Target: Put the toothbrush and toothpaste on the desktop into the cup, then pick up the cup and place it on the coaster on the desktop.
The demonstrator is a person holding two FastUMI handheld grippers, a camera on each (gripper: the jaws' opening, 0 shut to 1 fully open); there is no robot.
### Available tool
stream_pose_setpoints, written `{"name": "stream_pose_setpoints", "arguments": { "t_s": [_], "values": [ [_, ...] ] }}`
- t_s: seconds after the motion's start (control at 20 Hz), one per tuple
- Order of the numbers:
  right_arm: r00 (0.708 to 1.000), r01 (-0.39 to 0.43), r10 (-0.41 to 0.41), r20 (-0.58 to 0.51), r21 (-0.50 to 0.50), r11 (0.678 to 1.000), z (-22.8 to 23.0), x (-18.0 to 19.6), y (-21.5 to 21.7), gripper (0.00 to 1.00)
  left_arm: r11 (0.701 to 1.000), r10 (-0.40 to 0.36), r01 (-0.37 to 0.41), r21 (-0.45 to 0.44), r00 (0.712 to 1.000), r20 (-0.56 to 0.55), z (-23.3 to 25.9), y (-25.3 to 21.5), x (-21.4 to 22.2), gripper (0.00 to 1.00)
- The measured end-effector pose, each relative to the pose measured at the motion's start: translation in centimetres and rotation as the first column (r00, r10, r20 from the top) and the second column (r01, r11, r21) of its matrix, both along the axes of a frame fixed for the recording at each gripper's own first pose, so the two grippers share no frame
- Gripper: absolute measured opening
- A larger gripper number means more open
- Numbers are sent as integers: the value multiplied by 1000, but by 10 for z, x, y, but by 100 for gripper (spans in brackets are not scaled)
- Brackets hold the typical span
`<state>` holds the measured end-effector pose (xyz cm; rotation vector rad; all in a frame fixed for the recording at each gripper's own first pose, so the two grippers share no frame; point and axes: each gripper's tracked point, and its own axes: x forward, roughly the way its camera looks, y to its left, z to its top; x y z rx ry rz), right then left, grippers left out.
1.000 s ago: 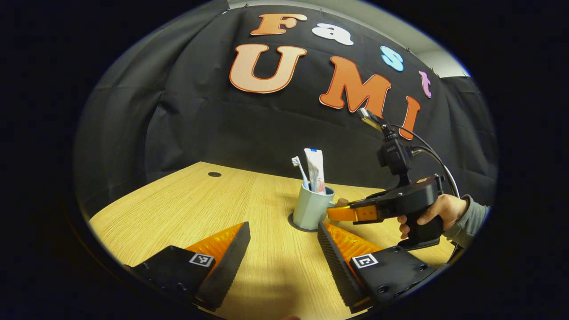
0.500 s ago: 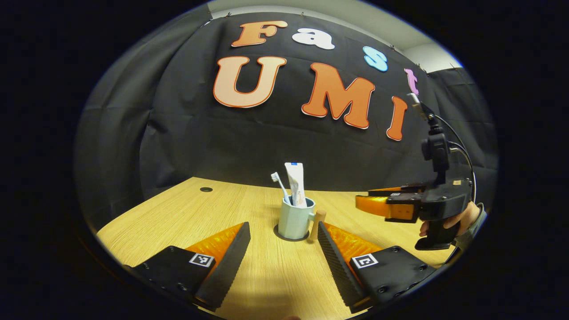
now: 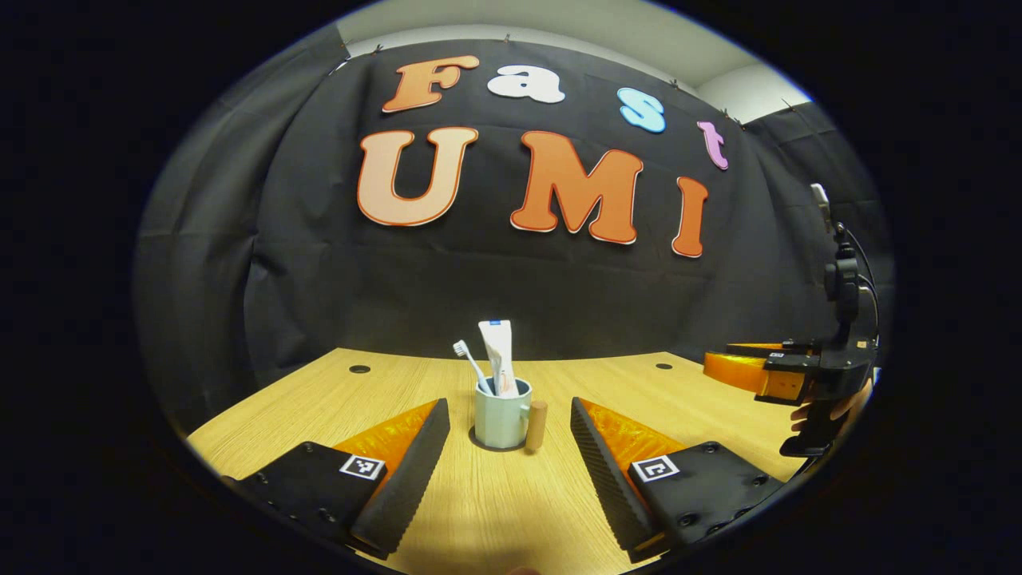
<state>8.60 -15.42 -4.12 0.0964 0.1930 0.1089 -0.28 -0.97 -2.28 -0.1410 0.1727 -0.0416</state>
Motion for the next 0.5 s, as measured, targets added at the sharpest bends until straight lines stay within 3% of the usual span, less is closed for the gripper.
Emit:
{"name": "stream_pose_setpoints", "arguments": {
  "t_s": [0.15, 0.5],
  "values": [
    [999, 27, -28, 17, 54, 998, -4, -22, -17, 66, 1000, -1, 1, -21, 1000, 10, 1, -15, -10, 96],
    [991, 81, -82, 110, 10, 997, 14, -49, -29, 65, 1000, -1, 2, -19, 1000, 23, 3, -25, -29, 96]
  ]
}}
